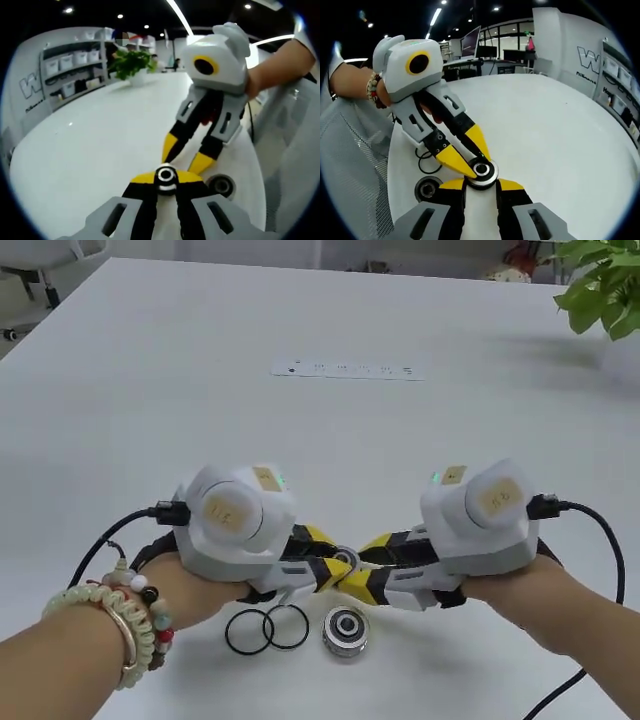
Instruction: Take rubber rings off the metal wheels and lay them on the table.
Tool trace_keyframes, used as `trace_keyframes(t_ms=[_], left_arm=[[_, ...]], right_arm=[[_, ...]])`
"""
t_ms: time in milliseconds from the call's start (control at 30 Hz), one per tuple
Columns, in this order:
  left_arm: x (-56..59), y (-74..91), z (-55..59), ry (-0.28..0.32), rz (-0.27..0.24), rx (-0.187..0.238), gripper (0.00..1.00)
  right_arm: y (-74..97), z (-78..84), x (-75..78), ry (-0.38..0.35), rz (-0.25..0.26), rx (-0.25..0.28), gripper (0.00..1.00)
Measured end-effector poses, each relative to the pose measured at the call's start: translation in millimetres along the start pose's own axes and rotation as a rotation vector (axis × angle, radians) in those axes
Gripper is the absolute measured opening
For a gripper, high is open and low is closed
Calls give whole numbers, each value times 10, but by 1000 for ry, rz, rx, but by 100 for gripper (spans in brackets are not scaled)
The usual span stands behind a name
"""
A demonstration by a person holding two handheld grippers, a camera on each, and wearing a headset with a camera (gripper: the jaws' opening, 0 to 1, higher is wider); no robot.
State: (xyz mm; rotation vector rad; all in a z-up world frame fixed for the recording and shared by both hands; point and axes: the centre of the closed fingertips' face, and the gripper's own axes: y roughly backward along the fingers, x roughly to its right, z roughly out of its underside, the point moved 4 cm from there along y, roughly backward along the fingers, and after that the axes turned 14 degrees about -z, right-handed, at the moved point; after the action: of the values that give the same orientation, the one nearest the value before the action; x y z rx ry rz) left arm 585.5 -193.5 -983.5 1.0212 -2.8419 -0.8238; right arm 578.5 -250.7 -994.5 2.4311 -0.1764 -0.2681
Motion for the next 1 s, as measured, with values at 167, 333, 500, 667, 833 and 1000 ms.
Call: trace_keyframes(t_ms=[167, 333, 500, 667, 833, 1000], left_arm=[[1, 0, 1, 0, 3, 3, 14], [2, 1, 1, 2, 1, 3, 14], [3, 2, 3, 3, -1, 3, 14], [4, 1, 3, 4, -1, 4, 14], [7, 0, 3, 4, 0, 5, 14], [7, -1, 4, 4, 0, 5, 14]], right_arm=[[30, 42, 3, -8, -5, -19, 15], [32, 50, -2, -10, -7, -20, 12], [39, 58, 1, -4, -9, -27, 10], [52, 51, -5, -110, -35, 19, 13], [20, 6, -3, -138, -32, 60, 24], [26, 21, 6, -111, -25, 45, 19]])
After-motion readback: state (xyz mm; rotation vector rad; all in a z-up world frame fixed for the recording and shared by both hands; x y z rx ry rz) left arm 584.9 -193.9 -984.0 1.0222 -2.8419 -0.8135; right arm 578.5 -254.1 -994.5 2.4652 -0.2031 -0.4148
